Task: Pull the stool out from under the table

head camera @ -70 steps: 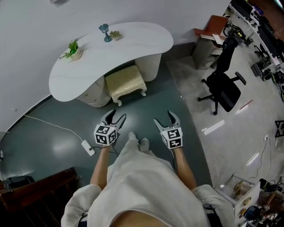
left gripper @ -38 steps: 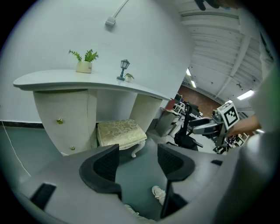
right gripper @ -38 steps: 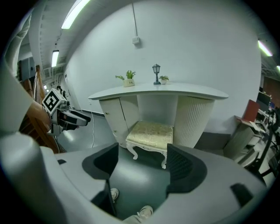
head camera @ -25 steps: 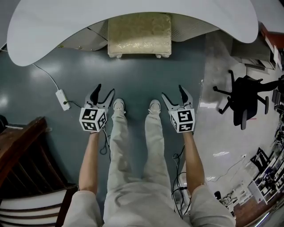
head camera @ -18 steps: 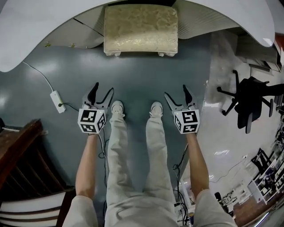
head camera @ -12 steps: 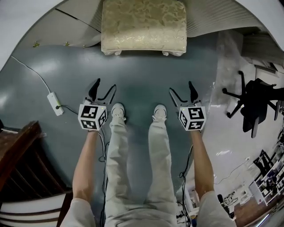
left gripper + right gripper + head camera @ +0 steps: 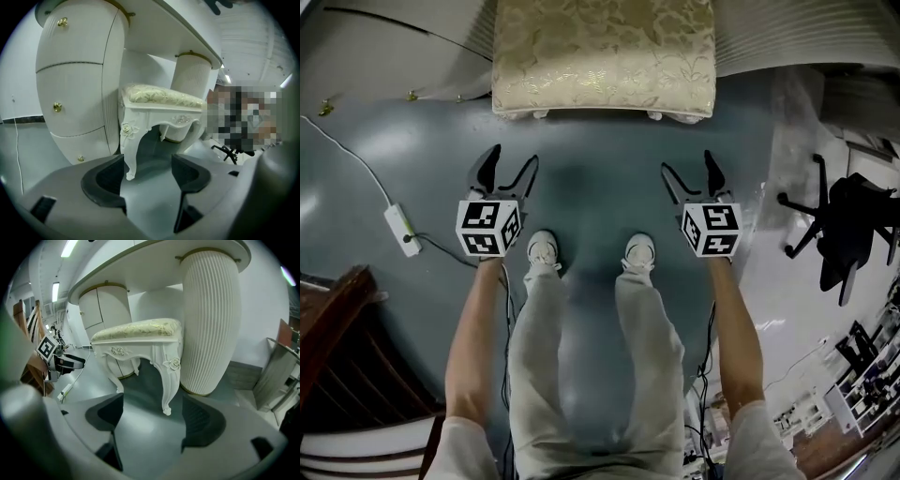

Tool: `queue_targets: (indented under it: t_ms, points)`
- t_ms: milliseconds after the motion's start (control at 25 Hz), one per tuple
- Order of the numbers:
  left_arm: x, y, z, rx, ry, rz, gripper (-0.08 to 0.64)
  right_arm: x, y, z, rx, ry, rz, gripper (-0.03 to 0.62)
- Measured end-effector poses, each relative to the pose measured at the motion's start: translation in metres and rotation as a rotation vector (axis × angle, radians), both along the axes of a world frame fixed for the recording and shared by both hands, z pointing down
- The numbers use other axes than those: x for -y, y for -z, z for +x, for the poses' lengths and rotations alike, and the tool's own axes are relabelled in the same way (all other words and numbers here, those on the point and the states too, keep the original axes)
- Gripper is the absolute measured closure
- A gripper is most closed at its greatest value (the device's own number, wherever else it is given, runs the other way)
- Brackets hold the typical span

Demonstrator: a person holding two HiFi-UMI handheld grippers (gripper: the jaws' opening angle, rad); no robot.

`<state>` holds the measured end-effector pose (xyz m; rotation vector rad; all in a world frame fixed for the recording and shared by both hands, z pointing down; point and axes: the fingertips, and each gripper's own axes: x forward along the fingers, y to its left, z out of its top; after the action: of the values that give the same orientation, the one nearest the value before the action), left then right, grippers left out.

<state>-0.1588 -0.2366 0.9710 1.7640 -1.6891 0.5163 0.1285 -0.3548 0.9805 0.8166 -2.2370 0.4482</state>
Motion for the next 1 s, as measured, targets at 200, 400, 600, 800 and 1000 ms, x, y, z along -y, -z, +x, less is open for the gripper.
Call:
queue_targets:
  t_ms: [200,400,600,800,1000]
  points:
    - [0.026,-0.016,-0.016,0.041,-0.001,0.028,0.262,0.039,-0.021,-0.009,-0.002,-0.013,0.03,0.215]
    - [0.052,-0.023,-0.032,0.056,0.003,0.052,0.261,0.075,-0.034,-0.027,-0.001,-0.009,0.054,0.215]
    - [0.07,-0.03,-0.041,0.071,-0.015,0.061,0.261,0.091,-0.042,-0.042,0.002,0.0,0.075,0.222]
    - [0.087,-0.036,-0.04,0.058,-0.029,0.079,0.262,0.1,-0.043,-0.048,-0.015,0.004,0.115,0.3]
    - [0.094,-0.037,-0.038,0.055,-0.037,0.092,0.262,0.104,-0.042,-0.044,-0.036,-0.012,0.118,0.331]
